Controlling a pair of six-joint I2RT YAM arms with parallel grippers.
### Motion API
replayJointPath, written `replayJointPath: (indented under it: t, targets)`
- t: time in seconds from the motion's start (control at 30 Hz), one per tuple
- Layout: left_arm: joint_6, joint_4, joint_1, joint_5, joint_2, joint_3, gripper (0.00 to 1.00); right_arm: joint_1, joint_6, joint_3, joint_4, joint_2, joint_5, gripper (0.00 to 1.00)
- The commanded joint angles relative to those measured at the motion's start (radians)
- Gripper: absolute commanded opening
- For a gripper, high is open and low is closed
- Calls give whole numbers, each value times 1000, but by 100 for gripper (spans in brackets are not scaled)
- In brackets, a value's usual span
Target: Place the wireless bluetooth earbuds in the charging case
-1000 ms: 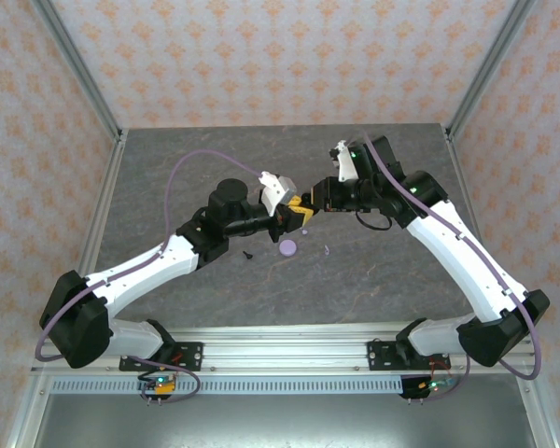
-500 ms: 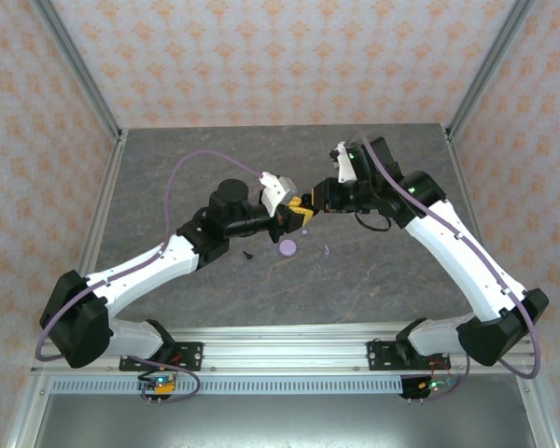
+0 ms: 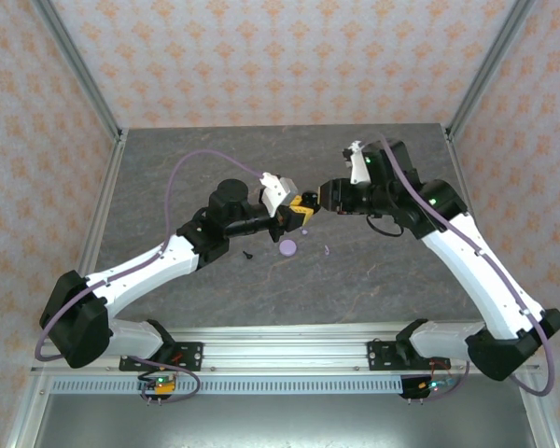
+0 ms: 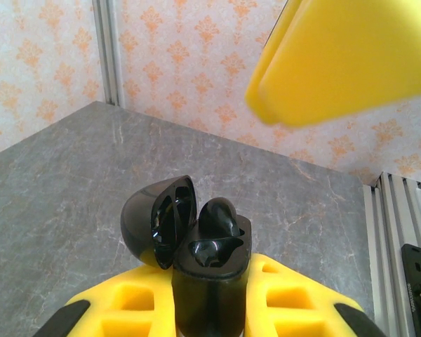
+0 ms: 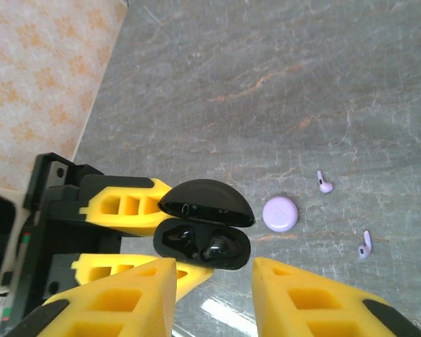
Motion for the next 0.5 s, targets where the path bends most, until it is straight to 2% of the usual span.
replayJointPath:
  t: [0.0, 0.27, 0.47]
  targets:
    - [61, 69, 0, 25, 0, 16, 7, 1, -16, 11, 10, -20, 41, 35]
    - [41, 100, 16, 73, 27, 38, 7, 1, -78, 21, -29, 12, 38, 35]
    - [-10, 40, 75, 66, 15, 55, 7, -2, -42, -32, -25, -27, 235, 39]
